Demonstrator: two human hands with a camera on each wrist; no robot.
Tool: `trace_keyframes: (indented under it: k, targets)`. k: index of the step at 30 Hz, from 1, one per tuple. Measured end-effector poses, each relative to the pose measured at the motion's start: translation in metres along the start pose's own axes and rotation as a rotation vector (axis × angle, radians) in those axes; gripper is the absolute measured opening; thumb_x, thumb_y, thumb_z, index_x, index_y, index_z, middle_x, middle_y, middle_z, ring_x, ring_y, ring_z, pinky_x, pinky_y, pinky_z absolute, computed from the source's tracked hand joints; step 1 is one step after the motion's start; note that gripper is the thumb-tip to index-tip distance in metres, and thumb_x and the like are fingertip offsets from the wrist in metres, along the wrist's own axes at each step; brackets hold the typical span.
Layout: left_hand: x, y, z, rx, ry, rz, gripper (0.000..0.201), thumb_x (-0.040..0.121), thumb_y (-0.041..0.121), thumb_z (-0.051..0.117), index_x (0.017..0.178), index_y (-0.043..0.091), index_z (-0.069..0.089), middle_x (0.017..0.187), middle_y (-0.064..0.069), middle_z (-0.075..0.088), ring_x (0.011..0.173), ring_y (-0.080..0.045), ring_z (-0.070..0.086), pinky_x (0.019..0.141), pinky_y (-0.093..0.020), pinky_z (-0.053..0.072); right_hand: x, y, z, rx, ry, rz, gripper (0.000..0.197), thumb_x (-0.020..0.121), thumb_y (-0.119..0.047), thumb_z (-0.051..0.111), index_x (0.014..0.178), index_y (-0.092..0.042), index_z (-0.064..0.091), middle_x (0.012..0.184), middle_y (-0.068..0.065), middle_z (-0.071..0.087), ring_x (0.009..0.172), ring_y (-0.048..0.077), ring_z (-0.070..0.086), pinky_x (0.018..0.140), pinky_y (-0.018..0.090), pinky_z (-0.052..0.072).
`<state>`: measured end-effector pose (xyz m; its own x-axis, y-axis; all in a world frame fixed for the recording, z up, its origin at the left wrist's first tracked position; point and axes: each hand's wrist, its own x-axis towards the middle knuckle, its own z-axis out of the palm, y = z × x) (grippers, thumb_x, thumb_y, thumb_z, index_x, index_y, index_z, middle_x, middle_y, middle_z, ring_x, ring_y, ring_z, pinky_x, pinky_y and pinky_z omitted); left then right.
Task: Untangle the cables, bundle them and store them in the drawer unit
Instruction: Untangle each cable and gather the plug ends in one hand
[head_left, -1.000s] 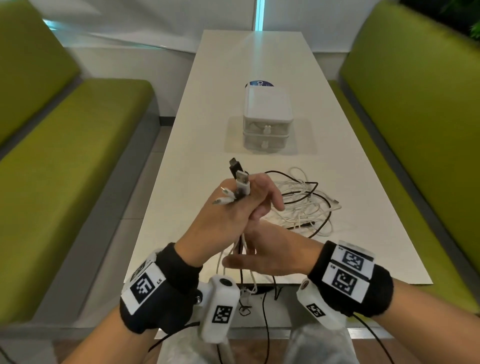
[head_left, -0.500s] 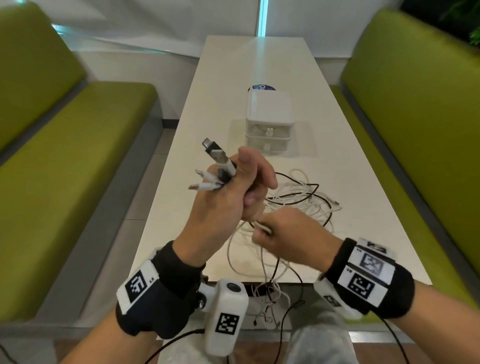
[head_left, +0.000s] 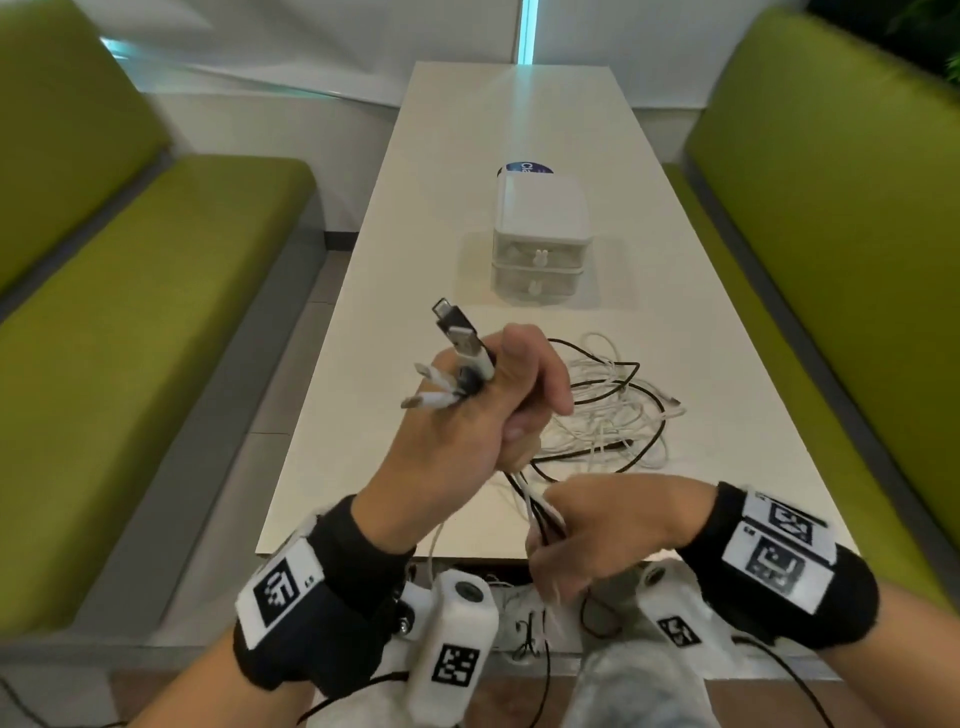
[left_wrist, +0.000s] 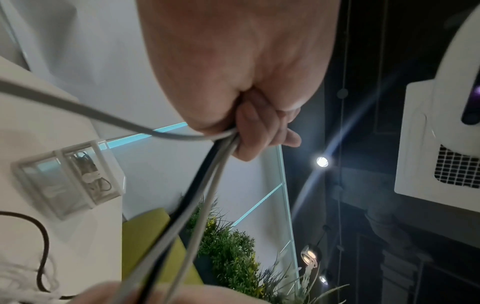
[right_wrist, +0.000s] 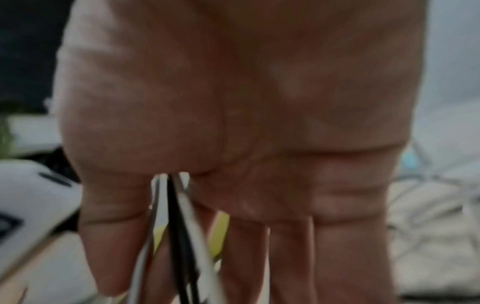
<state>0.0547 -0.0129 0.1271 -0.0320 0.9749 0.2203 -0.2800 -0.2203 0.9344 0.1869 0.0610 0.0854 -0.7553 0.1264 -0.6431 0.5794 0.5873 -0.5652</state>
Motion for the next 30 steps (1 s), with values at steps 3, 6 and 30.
trace_keyframes:
  k: [3,6,30]
  targets:
    - [0.001,0.005,0.000,0.000,0.007,0.019,0.041,0.082,0.056,0.044,0.066,0.021,0.059,0.051,0.005,0.026,0.041,-0.008,0.017,0.043,-0.018,0.019,0.007,0.004,-0.003,-0.265,0.238,0.094,0.028,0.088,-0.031,0.052,0.068,-0.014,0.061,0.066,0.004,0.063,0.062,0.020,0.056,0.065,0.036,0.050]
    - [0.004,0.016,-0.004,-0.039,0.024,0.057,0.041,0.081,0.054,0.043,0.065,0.020,0.058,0.052,0.004,0.024,0.040,-0.005,0.018,0.042,-0.016,0.020,0.004,0.003,-0.010,-0.357,0.344,0.249,0.034,0.093,-0.024,0.046,0.060,-0.016,0.038,0.062,0.001,0.045,0.055,0.015,0.043,0.050,0.029,0.036]
    - [0.006,-0.001,-0.021,0.158,0.121,-0.052,0.044,0.087,0.053,0.041,0.063,0.020,0.059,0.051,0.002,0.027,0.043,-0.011,0.018,0.043,-0.026,0.015,0.013,0.030,-0.014,-0.132,0.270,-0.007,0.037,0.078,-0.058,0.068,0.104,-0.032,0.064,0.094,-0.019,0.063,0.085,0.000,0.058,0.081,0.031,0.052]
